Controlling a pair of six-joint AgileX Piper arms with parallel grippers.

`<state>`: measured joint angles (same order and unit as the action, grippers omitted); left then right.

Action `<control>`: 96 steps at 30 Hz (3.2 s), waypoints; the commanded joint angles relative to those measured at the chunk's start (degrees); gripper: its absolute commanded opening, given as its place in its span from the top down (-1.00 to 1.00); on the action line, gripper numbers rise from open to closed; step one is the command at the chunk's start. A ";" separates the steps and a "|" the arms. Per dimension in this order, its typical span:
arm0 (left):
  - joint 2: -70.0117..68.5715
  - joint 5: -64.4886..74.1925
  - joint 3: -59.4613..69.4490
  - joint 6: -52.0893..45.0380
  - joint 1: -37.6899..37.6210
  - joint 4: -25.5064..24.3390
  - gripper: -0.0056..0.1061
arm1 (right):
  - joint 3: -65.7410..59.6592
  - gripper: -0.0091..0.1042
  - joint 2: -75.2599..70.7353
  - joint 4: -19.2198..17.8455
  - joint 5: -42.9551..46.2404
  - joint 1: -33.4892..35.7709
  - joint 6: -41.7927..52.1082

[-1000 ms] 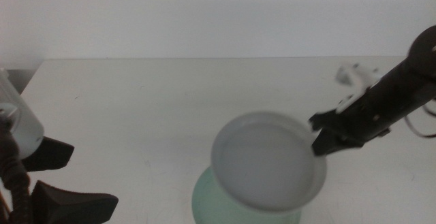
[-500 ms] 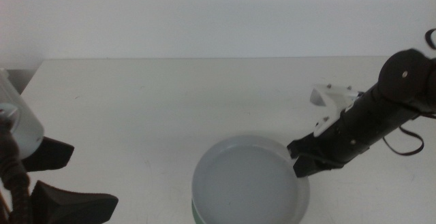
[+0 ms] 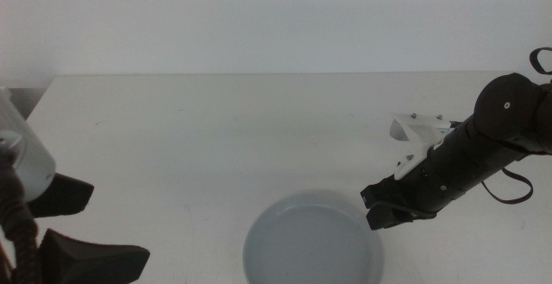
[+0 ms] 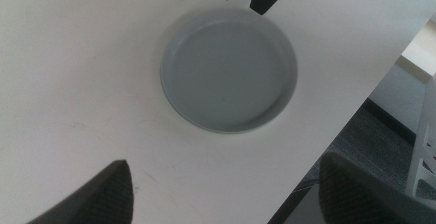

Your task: Stack the three bowls on top of each other.

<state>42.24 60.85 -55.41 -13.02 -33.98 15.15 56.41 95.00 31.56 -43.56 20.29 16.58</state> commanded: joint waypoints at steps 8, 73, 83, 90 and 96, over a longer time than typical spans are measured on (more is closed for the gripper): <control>0.27 -4.36 -2.18 0.93 -0.27 0.06 -0.98 | 3.37 -0.03 -2.55 1.84 -1.69 -0.47 0.50; -19.30 -43.82 21.79 10.30 37.93 -8.41 -0.98 | -16.66 -0.08 -57.17 -4.01 14.55 -24.19 10.19; -22.83 -46.69 28.28 14.32 37.93 -12.52 -0.98 | -16.66 -0.08 -57.17 -4.01 14.55 -24.19 10.19; -22.83 -44.77 30.29 14.32 37.93 -12.52 -0.98 | -16.66 -0.08 -57.17 -4.01 14.55 -24.19 10.19; -28.43 -44.87 34.31 14.32 37.93 -12.52 -0.98 | -16.88 -0.08 -57.17 -4.01 14.63 -24.19 10.19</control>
<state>14.72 20.13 -20.39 0.59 4.03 2.61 38.21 37.88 26.80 -32.77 -3.63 26.05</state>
